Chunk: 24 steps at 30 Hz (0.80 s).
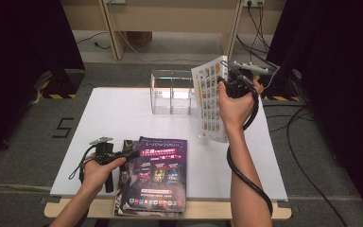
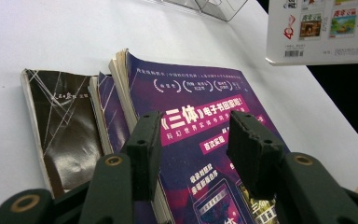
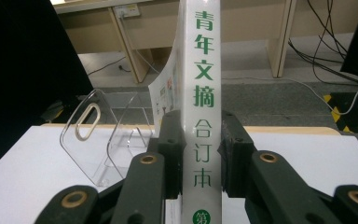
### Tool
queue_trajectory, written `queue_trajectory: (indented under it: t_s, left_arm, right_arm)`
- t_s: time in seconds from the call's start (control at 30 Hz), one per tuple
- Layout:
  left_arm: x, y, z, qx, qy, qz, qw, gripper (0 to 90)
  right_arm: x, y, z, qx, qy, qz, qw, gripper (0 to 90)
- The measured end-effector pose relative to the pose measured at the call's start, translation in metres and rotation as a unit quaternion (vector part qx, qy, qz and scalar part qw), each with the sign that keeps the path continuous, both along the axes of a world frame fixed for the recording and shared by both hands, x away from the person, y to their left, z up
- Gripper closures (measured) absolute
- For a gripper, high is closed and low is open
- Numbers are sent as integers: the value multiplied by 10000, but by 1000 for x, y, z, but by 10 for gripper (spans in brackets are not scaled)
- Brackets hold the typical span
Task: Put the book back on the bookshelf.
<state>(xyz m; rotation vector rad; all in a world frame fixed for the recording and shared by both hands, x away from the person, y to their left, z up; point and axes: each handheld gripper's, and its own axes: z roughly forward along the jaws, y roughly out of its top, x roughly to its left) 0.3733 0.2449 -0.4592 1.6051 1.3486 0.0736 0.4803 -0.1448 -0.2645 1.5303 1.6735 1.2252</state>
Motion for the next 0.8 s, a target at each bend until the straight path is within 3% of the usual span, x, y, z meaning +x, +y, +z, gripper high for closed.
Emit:
queue_trajectory:
  t_s: [0.27, 0.8]
  left_arm:
    - [1, 1, -2, 27, 26, -6, 10000, 540]
    - [2, 4, -1, -10, 17, 54, 10000, 537]
  right_arm:
    - [16, 7, 3, 105, -87, -71, 9999, 742]
    - [33, 19, 1, 158, -214, -129, 9996, 742]
